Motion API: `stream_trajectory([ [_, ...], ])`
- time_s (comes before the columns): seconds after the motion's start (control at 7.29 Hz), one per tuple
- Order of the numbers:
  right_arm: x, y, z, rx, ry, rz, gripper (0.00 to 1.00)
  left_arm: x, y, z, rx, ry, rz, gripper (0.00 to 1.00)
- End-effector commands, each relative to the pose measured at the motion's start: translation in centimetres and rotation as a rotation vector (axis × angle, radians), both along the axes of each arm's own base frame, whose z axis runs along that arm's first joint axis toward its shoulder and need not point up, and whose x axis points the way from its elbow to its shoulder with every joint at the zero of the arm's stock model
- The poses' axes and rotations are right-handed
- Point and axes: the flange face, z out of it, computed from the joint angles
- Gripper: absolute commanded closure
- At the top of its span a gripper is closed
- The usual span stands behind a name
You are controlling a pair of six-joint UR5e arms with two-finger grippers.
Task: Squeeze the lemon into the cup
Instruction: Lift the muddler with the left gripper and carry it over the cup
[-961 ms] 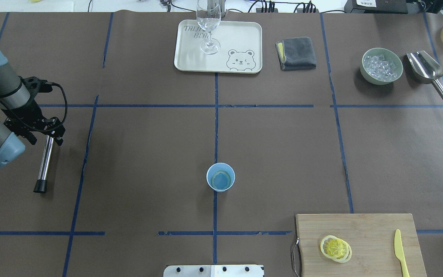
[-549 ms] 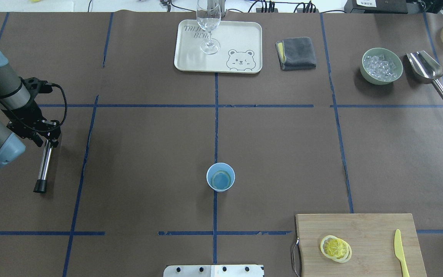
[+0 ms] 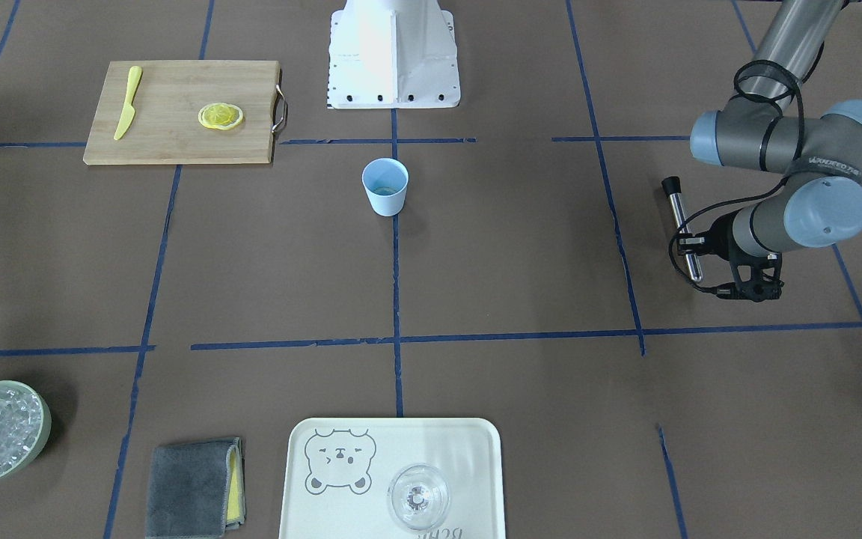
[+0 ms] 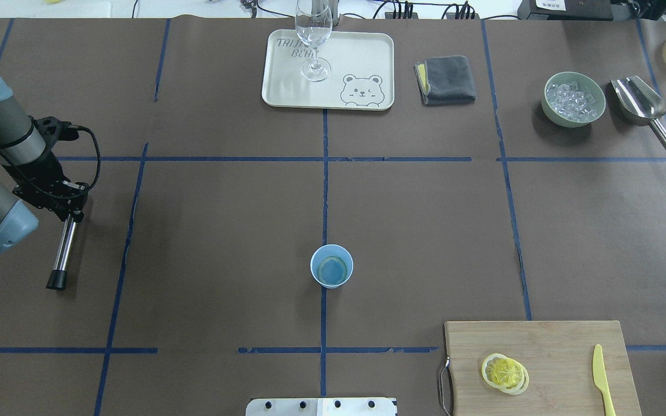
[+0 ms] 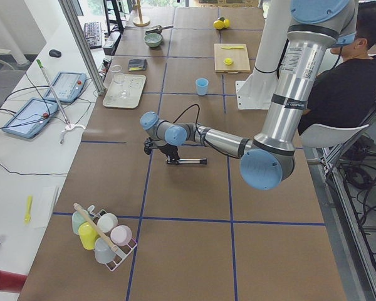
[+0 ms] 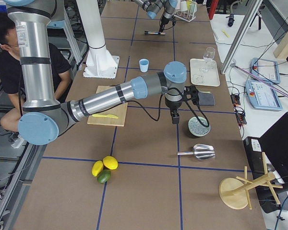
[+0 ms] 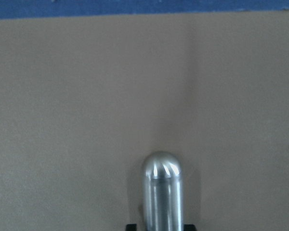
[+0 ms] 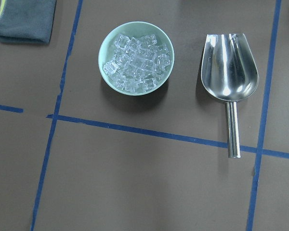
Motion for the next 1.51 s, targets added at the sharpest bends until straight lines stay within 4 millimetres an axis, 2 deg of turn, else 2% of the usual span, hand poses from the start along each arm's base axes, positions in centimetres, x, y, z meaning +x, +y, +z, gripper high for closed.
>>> stream_trajectory([
  [0.0,0.1,0.0,-0.1,0.003,0.000,0.002,0.00,-0.5,0.0,-2.1,0.037,0.015,-0.007,1.00],
  [0.27,0.6,0.2,0.2,-0.003,0.000,0.011,0.00,-3.2,2.6,-8.0,0.120,0.074,-0.026,1.00],
  [0.41,1.2,0.6,0.9,-0.018,0.002,0.022,0.00,-6.5,1.7,-12.6,0.217,0.098,-0.090,1.00],
  [0.55,1.2,1.0,1.8,-0.035,0.006,0.022,0.00,-7.8,1.9,-15.7,0.313,0.087,-0.127,1.00],
  [0.69,2.1,1.8,2.7,-0.049,0.008,0.037,0.00,-8.2,0.9,-20.4,0.439,0.075,-0.175,1.00],
  [0.82,2.2,1.9,3.3,-0.061,0.017,0.041,0.00,-8.8,1.6,-25.3,0.508,0.096,-0.252,1.00],
  [0.96,2.3,1.8,3.4,-0.063,0.022,0.044,0.00,-8.2,2.7,-29.5,0.571,0.114,-0.313,1.00],
  [1.1,2.9,2.0,3.5,-0.068,0.018,0.057,0.00,-6.9,5.2,-32.8,0.660,0.132,-0.329,1.00],
  [1.24,3.4,2.4,4.0,-0.080,0.020,0.068,0.00,-4.8,6.8,-35.7,0.683,0.195,-0.335,1.00],
  [1.37,3.9,3.1,5.0,-0.097,0.021,0.075,0.00,-2.4,8.3,-39.9,0.694,0.267,-0.384,1.00],
])
